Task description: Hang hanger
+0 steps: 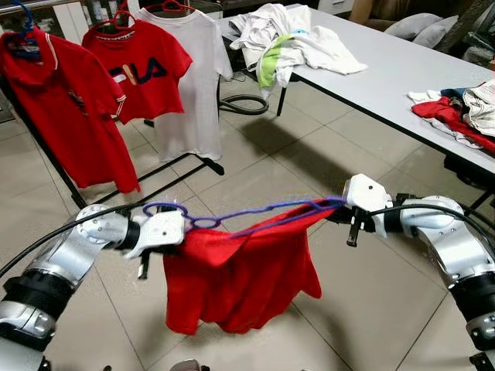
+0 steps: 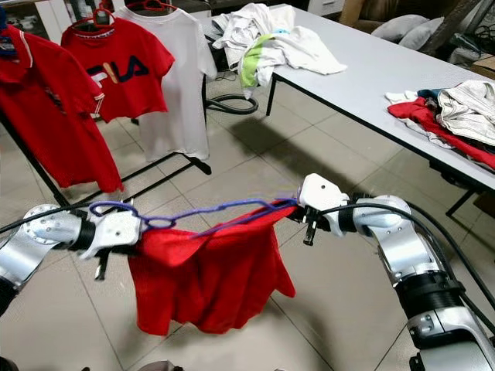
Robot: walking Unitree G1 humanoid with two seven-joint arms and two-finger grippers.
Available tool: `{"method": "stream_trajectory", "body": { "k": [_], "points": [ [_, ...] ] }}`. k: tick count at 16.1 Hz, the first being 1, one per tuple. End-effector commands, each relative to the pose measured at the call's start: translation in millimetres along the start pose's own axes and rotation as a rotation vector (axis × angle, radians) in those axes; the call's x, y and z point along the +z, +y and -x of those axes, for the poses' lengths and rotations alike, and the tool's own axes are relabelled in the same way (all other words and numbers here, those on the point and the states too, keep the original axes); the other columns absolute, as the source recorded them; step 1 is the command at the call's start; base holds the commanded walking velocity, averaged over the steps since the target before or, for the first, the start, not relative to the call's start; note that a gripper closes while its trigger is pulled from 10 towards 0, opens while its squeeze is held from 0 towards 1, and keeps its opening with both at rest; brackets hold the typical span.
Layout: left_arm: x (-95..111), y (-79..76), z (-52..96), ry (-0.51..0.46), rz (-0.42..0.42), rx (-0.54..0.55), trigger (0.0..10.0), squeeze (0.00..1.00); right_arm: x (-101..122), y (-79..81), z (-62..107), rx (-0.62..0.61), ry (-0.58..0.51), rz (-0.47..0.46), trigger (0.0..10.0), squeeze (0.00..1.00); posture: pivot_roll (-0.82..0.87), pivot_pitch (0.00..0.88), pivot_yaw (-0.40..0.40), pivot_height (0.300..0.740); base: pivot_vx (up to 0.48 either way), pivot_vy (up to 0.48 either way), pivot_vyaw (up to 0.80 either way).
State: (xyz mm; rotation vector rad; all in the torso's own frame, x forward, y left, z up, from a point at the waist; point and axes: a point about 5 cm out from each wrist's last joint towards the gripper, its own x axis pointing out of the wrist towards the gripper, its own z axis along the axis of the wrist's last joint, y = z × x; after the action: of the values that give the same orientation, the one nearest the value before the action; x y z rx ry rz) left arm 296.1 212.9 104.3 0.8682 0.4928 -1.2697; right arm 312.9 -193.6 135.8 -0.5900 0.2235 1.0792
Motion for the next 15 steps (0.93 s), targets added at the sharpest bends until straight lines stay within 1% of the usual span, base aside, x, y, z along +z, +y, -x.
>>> {"method": "stream_trajectory", "body": {
  "k": [1,2,3,5,6,7,9,12,14,15],
  "points": [
    [-2,-2.1,3.3,0.020,0.008,-0.022,0.0,0.00,2,-12.1,9.8,-0.057,0.009,0.010,0.0,0.00,0.00,0.033,-0.024,0.740,0.000,0.000,0.00],
    [-5,-4.9,3.3,0.043,0.016,-0.045,0.0,0.00,3,-13.6,10.6,-0.063,0.010,0.011,0.0,0.00,0.00,0.033,-0.024,0.740,0.000,0.000,0.00],
    [-8,-5.6,3.5,0.073,0.029,-0.037,0.0,0.00,3,-15.3,11.6,-0.069,0.010,0.013,0.0,0.00,-0.01,0.032,-0.022,0.740,0.000,0.000,0.00],
    [-13,-0.8,5.3,0.117,0.064,0.028,0.0,0.00,4,-16.6,12.9,-0.071,0.008,0.014,0.0,0.00,-0.01,0.029,-0.024,0.740,0.000,0.000,0.00],
    [-15,0.0,6.3,0.135,0.077,0.033,0.0,0.00,5,-17.2,13.5,-0.073,0.007,0.016,0.0,0.00,-0.01,0.028,-0.024,0.740,0.000,0.000,0.00],
    [-18,-0.9,7.3,0.161,0.081,0.023,0.0,0.00,5,-17.9,14.0,-0.075,0.005,0.017,0.0,0.00,-0.01,0.028,-0.024,0.740,0.000,0.000,0.00],
    [-20,-1.9,7.5,0.181,0.081,0.016,0.0,0.00,7,-18.8,14.4,-0.077,-0.003,0.022,0.0,0.00,-0.01,0.024,-0.026,0.740,0.000,0.000,0.00],
    [-21,-5.5,5.0,0.204,0.076,-0.020,0.0,0.00,10,-20.9,14.5,-0.081,-0.009,0.033,0.0,0.00,-0.01,0.021,-0.027,0.740,0.000,0.000,0.00],
    [-23,-6.8,2.4,0.238,0.086,-0.043,0.0,0.00,15,-22.2,14.0,-0.078,-0.017,0.049,0.0,0.00,-0.01,0.017,-0.027,0.740,0.000,0.000,0.00],
    [-25,-5.1,2.5,0.258,0.099,-0.025,0.0,0.00,16,-22.4,14.3,-0.077,-0.018,0.054,0.0,0.00,-0.01,0.013,-0.026,0.740,0.000,0.000,0.00]
  ]
}}
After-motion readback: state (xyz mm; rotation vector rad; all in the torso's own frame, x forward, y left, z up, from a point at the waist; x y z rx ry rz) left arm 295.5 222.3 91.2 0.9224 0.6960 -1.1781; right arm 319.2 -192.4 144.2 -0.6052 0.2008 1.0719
